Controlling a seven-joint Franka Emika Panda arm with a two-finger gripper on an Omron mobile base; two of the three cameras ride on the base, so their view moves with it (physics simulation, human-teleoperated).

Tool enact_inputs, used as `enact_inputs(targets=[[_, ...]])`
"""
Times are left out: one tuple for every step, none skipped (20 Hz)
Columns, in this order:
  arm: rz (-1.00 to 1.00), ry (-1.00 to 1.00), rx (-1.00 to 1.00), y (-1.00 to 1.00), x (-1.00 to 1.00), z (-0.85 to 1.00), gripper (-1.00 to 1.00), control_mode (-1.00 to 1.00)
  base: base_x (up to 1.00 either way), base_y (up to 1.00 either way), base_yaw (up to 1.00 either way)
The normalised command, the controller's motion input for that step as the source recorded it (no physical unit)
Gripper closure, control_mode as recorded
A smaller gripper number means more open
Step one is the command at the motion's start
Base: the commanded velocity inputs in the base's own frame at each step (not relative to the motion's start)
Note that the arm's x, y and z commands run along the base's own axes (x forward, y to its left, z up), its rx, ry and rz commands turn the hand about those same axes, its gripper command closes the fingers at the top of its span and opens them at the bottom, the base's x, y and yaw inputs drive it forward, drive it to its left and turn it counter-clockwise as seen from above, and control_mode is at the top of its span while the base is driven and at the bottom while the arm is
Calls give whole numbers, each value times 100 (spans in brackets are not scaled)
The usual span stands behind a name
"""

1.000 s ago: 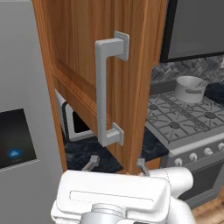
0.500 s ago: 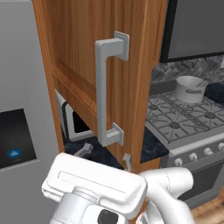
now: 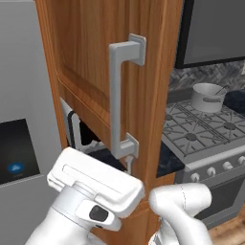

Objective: Open the cabinet and move the ladle to the pot. Then close the cabinet.

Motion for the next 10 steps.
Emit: enact_inputs(targets=[[-11, -9, 0, 0, 28, 0, -100, -100, 0, 0, 0], [-10, -10, 0, -6, 24, 0, -100, -100, 0, 0, 0], [-9, -8, 0, -14, 27, 0, -100, -100, 0, 0, 0], [-8, -5, 0, -29, 26, 0, -100, -100, 0, 0, 0], [-7, -4, 0, -41, 26, 0, -100, -100, 0, 0, 0], [-5, -1, 0, -51, 31, 0, -100, -100, 0, 0, 0], [-3, 0, 0, -58, 31, 0, -100, -100, 0, 0, 0], [-1, 0, 0, -71, 30, 0, -100, -100, 0, 0, 0], [0, 0, 0, -76, 29, 0, -100, -100, 0, 0, 0], [0, 0, 0, -83, 27, 0, -100, -100, 0, 0, 0]])
